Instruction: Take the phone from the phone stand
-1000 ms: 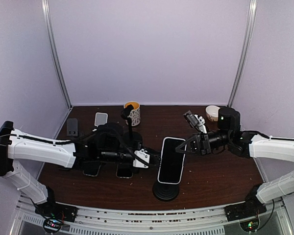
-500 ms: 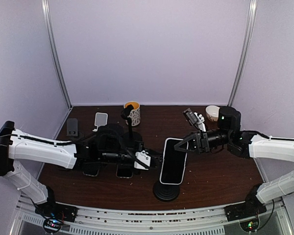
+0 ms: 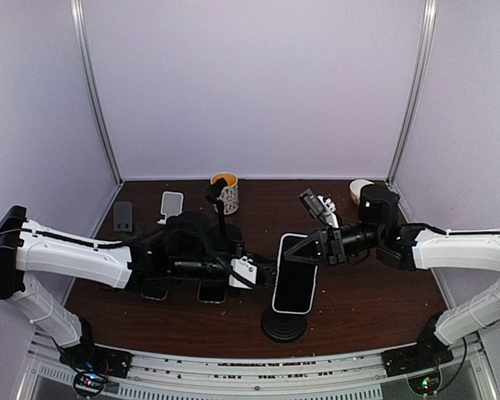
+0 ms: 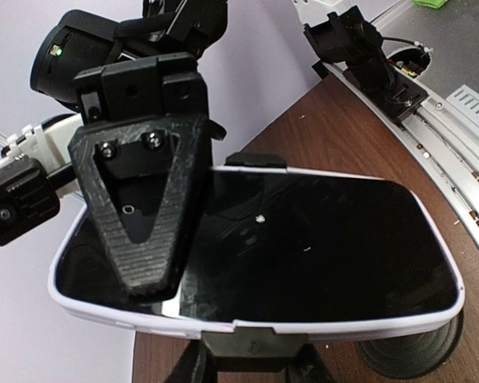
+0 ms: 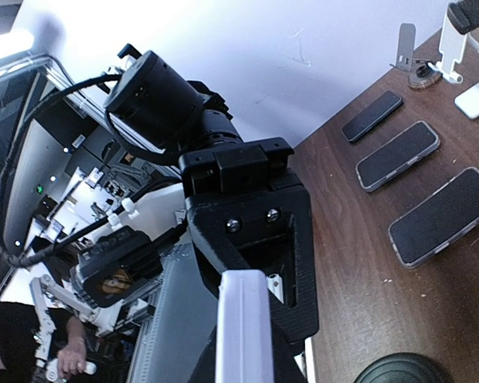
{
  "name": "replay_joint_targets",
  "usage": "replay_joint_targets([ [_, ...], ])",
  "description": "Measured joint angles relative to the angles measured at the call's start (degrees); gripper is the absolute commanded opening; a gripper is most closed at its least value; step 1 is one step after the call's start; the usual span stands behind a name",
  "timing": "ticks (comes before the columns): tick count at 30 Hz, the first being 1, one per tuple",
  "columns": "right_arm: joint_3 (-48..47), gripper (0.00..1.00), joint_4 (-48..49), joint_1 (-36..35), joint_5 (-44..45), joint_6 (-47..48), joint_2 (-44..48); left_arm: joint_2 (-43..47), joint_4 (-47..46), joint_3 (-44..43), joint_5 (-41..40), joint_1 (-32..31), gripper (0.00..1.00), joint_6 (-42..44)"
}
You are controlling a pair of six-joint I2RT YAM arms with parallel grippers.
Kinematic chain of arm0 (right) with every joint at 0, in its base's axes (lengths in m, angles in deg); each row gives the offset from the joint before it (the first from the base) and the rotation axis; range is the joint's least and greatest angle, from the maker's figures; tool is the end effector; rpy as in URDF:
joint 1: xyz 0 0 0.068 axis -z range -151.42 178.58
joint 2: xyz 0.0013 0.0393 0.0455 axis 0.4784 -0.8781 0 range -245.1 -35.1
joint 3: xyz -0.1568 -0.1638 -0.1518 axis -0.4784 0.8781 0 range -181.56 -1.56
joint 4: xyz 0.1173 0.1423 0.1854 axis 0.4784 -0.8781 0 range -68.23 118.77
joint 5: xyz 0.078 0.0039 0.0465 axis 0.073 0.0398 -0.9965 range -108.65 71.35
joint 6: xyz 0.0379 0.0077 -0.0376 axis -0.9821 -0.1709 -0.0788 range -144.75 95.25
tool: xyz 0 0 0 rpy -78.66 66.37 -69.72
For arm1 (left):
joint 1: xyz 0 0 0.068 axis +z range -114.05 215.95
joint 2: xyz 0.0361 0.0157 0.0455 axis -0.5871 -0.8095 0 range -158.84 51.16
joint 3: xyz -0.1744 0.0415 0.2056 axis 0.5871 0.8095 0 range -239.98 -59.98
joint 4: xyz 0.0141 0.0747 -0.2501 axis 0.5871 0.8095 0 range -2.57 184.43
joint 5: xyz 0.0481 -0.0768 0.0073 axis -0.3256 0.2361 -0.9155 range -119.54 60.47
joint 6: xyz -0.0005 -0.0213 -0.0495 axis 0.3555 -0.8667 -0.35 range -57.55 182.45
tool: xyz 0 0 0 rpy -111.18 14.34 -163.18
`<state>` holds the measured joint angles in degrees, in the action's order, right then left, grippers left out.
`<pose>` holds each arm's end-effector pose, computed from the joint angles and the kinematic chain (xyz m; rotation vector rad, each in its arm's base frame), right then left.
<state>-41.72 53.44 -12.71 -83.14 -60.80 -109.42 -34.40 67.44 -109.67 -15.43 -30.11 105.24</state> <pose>0.1840 0.2044 0.2650 -1.0610 1.7851 1.8713 0.1290 -0.3121 0.2520 1.6157 0.9419 -0.5091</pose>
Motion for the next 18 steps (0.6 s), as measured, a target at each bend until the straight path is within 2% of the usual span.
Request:
replay_joint_targets([
  [6,-0.1,0.00,-0.7,0.0,-0.5,1.9,-0.3,0.1,-1.6,1.2,-0.4,0.0,0.00,0.1],
  [13,-3.8,0.00,-9.7,-0.7,-0.6,9.4,-0.4,0.9,-4.8,3.5,-0.6,-0.1,0.00,0.0],
  [18,-5.0,0.00,-12.7,-1.4,-0.5,12.7,-0.4,2.4,-6.0,5.4,-0.6,-0.1,0.00,0.1],
])
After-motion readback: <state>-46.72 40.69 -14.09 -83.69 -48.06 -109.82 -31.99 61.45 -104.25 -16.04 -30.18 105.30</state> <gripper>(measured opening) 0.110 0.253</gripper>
